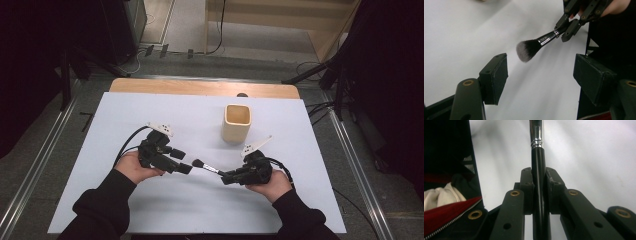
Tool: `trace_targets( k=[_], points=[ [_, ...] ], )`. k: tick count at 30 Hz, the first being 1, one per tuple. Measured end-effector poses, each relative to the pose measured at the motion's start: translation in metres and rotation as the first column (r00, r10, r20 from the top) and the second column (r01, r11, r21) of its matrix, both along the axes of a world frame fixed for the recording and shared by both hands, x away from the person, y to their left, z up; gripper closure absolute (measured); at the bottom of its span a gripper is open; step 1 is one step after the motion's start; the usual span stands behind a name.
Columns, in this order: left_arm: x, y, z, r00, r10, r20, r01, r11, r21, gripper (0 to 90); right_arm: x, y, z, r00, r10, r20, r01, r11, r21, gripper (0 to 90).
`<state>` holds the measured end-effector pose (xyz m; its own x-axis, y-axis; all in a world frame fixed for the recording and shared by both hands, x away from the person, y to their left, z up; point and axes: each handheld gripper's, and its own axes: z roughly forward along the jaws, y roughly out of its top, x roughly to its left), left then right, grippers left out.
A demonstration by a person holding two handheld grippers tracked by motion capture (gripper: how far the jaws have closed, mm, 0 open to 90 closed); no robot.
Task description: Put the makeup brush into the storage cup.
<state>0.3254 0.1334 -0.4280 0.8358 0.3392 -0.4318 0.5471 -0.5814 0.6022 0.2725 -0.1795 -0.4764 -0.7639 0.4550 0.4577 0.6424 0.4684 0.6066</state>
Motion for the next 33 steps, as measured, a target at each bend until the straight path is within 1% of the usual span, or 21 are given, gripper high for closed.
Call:
trace_targets(
  k=[4,6,7,8,9,10,12,14,15,16,17,19,21,22,24,25,28,29,30,31,33],
  points=[
    [-0.003,-0.001,-0.002,0.9996,0.026,0.006,-0.026,0.9996,0.006,28.3,-0.002,-0.002,0.002,0.9993,-0.038,0.004,0.038,0.999,0.017,78.9],
    [-0.005,-0.002,-0.003,0.9993,0.038,0.003,-0.038,0.9993,0.001,28.3,-0.005,-0.003,0.004,0.9979,-0.064,0.01,0.064,0.998,0.027,78.9],
    [-0.006,-0.002,-0.003,0.9991,0.043,0.003,-0.043,0.9991,-0.004,28.4,-0.006,-0.003,0.005,0.9968,-0.078,0.017,0.077,0.996,0.034,78.9],
    [-0.007,-0.002,-0.004,0.9982,0.059,0.011,-0.059,0.9982,-0.003,28.4,-0.006,-0.004,0.005,0.9958,-0.088,0.026,0.087,0.996,0.037,78.9],
    [-0.007,-0.002,-0.004,0.9978,0.065,0.01,-0.065,0.9979,-0.002,28.4,-0.008,-0.004,0.006,0.9938,-0.107,0.029,0.106,0.993,0.049,78.8],
    [-0.008,-0.003,-0.004,0.9971,0.075,0.011,-0.075,0.9972,-0.007,28.5,-0.008,-0.004,0.006,0.993,-0.113,0.036,0.111,0.992,0.055,78.9],
    [-0.01,-0.003,-0.004,0.9962,0.086,0.013,-0.086,0.9962,-0.016,28.6,-0.01,-0.004,0.008,0.9889,-0.141,0.048,0.137,0.988,0.07,78.8],
    [-0.012,-0.003,-0.004,0.9947,0.102,0.012,-0.102,0.9945,-0.024,28.5,-0.013,-0.004,0.01,0.9853,-0.165,0.045,0.16,0.984,0.082,78.9],
    [-0.012,-0.004,-0.004,0.9945,0.104,0.01,-0.104,0.9942,-0.028,28.5,-0.013,-0.004,0.009,0.9832,-0.175,0.054,0.169,0.981,0.093,78.8],
    [-0.013,-0.004,-0.005,0.9938,0.111,0.011,-0.111,0.9934,-0.032,28.5,-0.014,-0.004,0.01,0.9814,-0.184,0.053,0.179,0.979,0.096,78.9],
    [-0.014,-0.004,-0.005,0.9928,0.119,0.01,-0.119,0.9923,-0.035,28.5,-0.015,-0.004,0.01,0.9792,-0.197,0.05,0.191,0.976,0.102,78.9],
    [-0.018,-0.005,-0.007,0.9896,0.144,-0.002,-0.144,0.9885,-0.047,28.7,-0.016,-0.004,0.01,0.9753,-0.213,0.059,0.205,0.972,0.114,78.8],
    [-0.021,-0.007,-0.01,0.9872,0.159,-0.004,-0.159,0.9857,-0.055,29.0,-0.018,-0.002,0.012,0.9702,-0.228,0.081,0.219,0.97,0.108,78.9],
    [-0.022,-0.008,-0.01,0.9855,0.17,-0.006,-0.17,0.9841,-0.051,29.0,-0.019,-0.001,0.012,0.9683,-0.235,0.085,0.226,0.968,0.107,78.8],
    [-0.024,-0.01,-0.01,0.9851,0.172,0.005,-0.172,0.9838,-0.052,29.0,-0.02,0.0,0.012,0.9635,-0.254,0.085,0.244,0.963,0.116,78.9],
    [-0.025,-0.011,-0.01,0.9837,0.179,0.014,-0.179,0.9824,-0.054,29.0,-0.021,0.001,0.011,0.961,-0.264,0.083,0.253,0.96,0.12,78.9],
    [-0.026,-0.01,-0.008,0.9792,0.201,0.026,-0.199,0.9773,-0.073,29.0,-0.023,0.002,0.009,0.9535,-0.29,0.08,0.278,0.951,0.134,78.9],
    [-0.027,-0.01,-0.008,0.9773,0.211,0.022,-0.208,0.9748,-0.08,29.0,-0.024,0.002,0.009,0.9505,-0.299,0.082,0.287,0.948,0.138,78.8],
    [-0.027,-0.01,-0.008,0.9764,0.215,0.02,-0.213,0.9735,-0.085,29.0,-0.026,0.002,0.009,0.9466,-0.313,0.078,0.299,0.943,0.149,78.8],
    [-0.027,-0.01,-0.009,0.9754,0.22,0.02,-0.217,0.9722,-0.087,29.0,-0.027,0.001,0.008,0.9412,-0.326,0.087,0.311,0.938,0.157,78.8],
    [-0.028,-0.011,-0.009,0.974,0.226,0.021,-0.223,0.9706,-0.09,28.9,-0.029,0.002,0.008,0.9316,-0.352,0.09,0.334,0.927,0.17,78.8]
  ],
)
